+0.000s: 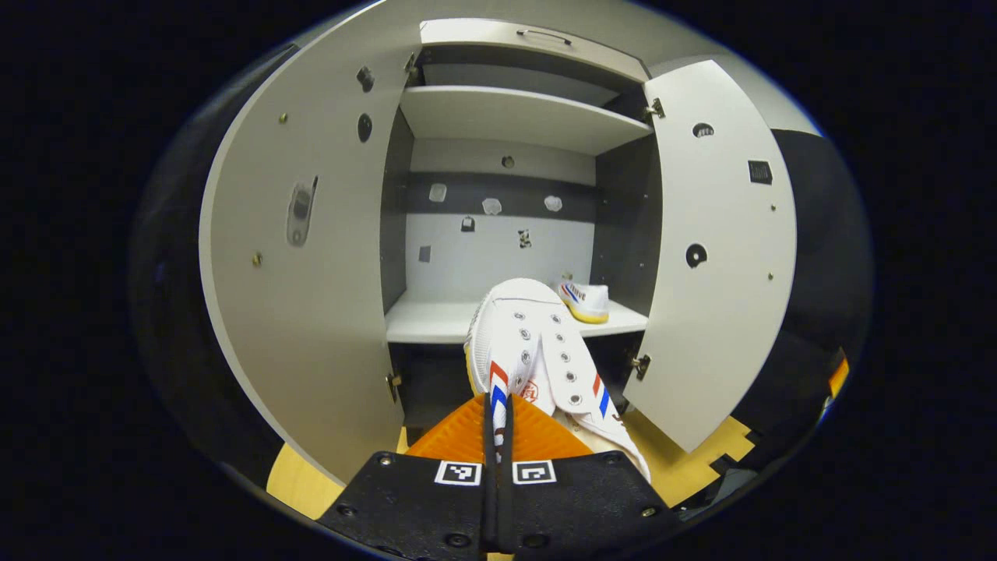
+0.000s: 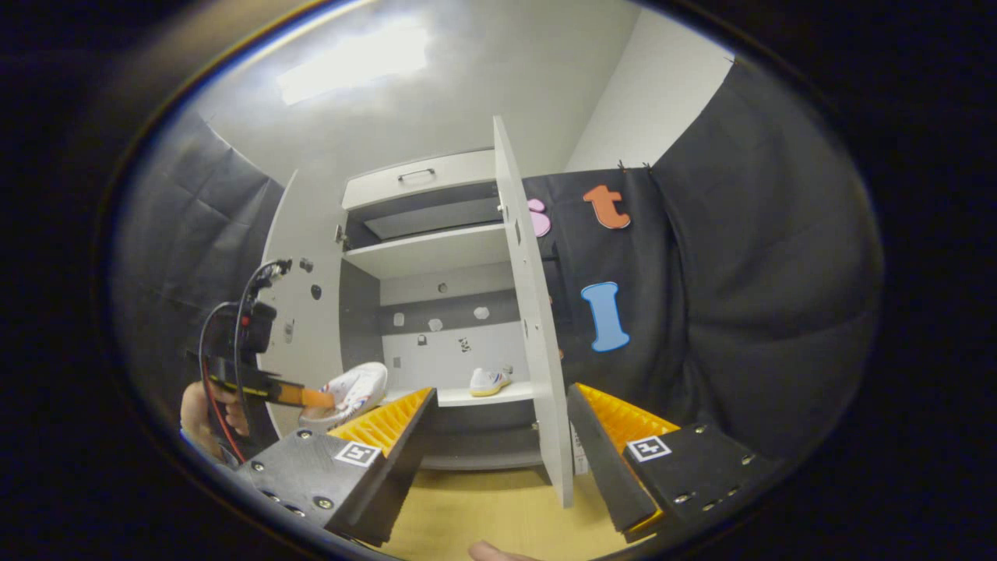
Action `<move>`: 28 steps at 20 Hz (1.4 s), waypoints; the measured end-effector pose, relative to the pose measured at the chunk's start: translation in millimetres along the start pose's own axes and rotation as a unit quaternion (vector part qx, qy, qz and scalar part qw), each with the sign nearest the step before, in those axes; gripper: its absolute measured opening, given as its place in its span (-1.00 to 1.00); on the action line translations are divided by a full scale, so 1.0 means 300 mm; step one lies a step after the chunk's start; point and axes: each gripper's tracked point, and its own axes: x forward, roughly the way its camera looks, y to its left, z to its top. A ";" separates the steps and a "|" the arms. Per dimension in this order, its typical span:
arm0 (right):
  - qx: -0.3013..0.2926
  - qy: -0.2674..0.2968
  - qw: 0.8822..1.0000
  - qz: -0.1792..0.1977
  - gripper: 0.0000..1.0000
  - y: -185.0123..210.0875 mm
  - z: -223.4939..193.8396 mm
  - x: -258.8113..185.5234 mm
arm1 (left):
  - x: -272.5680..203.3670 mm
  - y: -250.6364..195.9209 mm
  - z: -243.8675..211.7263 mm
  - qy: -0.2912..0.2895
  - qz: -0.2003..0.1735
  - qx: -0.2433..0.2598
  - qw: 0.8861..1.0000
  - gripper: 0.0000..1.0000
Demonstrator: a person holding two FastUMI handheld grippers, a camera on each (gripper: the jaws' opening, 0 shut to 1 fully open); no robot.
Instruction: Grab one shoe with the right hand and put it into the shoe cabinet, grab the other shoe with the left hand and put it into the shoe cabinet; then close the right door with the right hand and the left door with the left hand.
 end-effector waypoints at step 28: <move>-0.120 -0.007 0.992 -0.041 0.97 -0.174 0.040 -0.089 | 0.985 0.102 0.240 0.054 0.057 -0.053 0.995 -0.99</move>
